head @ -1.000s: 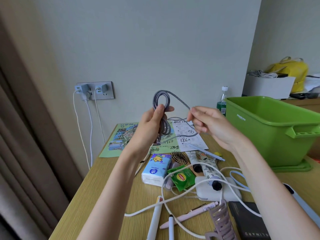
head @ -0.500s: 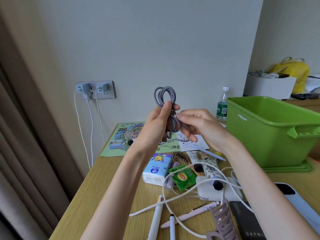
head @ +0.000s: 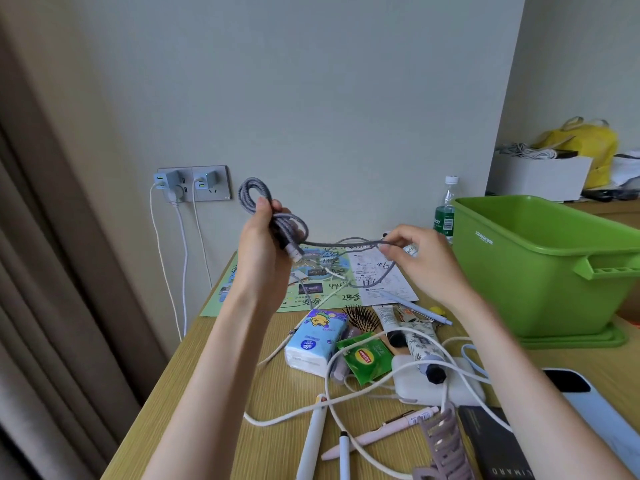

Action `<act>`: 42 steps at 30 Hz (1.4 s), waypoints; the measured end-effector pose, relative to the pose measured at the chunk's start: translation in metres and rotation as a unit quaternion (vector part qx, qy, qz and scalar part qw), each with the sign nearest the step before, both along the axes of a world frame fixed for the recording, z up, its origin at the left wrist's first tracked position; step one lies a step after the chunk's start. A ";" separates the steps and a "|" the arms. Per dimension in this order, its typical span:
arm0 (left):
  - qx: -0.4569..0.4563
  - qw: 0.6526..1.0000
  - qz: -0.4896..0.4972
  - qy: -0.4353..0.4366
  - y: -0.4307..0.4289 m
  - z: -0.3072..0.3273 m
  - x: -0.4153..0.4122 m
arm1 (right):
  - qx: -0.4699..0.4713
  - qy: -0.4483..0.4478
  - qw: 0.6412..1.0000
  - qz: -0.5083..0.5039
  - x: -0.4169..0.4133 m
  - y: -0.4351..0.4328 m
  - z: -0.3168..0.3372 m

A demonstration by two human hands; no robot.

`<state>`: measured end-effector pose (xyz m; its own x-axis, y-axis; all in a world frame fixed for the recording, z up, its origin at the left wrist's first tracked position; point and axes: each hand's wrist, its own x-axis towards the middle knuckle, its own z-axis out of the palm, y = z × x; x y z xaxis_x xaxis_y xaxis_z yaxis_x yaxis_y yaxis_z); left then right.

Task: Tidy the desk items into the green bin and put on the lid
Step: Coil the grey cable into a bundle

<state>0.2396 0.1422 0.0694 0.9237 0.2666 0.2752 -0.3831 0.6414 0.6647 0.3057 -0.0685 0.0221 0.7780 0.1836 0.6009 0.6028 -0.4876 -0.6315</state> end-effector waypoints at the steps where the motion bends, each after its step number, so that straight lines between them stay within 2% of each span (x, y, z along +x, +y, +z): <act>1: 0.011 1.000 0.014 -0.001 0.003 0.000 0.001 | 0.015 -0.004 1.000 -0.007 0.002 -0.002 -0.001; 3: 0.057 0.997 0.051 0.012 0.007 -0.003 0.002 | 0.047 -0.010 0.999 -0.005 0.004 -0.003 0.000; 5: 0.160 0.980 0.110 0.042 0.007 -0.009 0.005 | 0.088 -0.007 0.996 0.013 0.003 -0.003 0.005; 7: 0.319 0.928 0.183 0.057 0.005 -0.015 0.008 | 0.129 0.005 0.990 0.053 -0.003 -0.001 0.012; 9: 0.436 0.872 0.220 0.040 0.003 -0.022 0.009 | 0.146 0.027 0.984 0.099 -0.009 0.000 0.017; 12: 0.542 0.809 0.226 0.032 -0.003 -0.027 0.009 | 0.159 0.064 0.973 0.154 -0.017 0.002 0.025; 14: 0.578 0.787 0.216 0.028 -0.006 -0.029 0.008 | 0.175 0.081 0.963 0.190 -0.022 0.002 0.030; 16: 0.586 0.790 0.183 0.010 -0.013 -0.029 0.007 | 0.169 0.089 0.957 0.220 -0.025 0.003 0.033; 20: 0.567 0.817 0.103 -0.022 -0.030 -0.025 0.000 | 0.099 0.067 0.966 0.229 -0.031 0.009 0.038; 22: 0.566 0.820 0.077 -0.032 -0.033 -0.025 -0.002 | 0.108 0.071 0.964 0.234 -0.033 0.009 0.041; 24: 0.578 0.814 0.045 -0.032 -0.036 -0.024 -0.005 | 0.129 0.079 0.959 0.241 -0.034 0.008 0.043; 28: 0.641 0.767 0.009 -0.025 -0.038 -0.023 -0.007 | 0.132 0.056 0.967 0.209 -0.033 0.008 0.043; 29: 0.645 0.764 0.001 -0.022 -0.037 -0.023 -0.007 | 0.140 0.048 0.970 0.195 -0.032 0.009 0.042; 31: 0.624 0.781 -0.025 -0.017 -0.037 -0.021 -0.008 | 0.177 0.045 0.967 0.178 -0.029 0.008 0.041; 34: 0.546 0.837 -0.021 -0.003 -0.037 -0.017 -0.011 | 0.217 0.070 0.956 0.185 -0.024 0.003 0.035; 38: 0.431 0.902 0.026 0.017 -0.031 -0.012 -0.009 | 0.199 0.107 0.959 0.170 -0.016 -0.002 0.021; 42: 0.423 0.901 0.094 0.019 -0.027 -0.013 -0.007 | 0.194 0.132 0.950 0.207 -0.019 0.007 0.020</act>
<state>0.2322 0.1149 0.0565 0.8970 0.1292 0.4227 -0.3989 -0.1749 0.9001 0.2865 -0.0619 0.0426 0.8206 0.3106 0.4797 0.4876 0.0575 -0.8712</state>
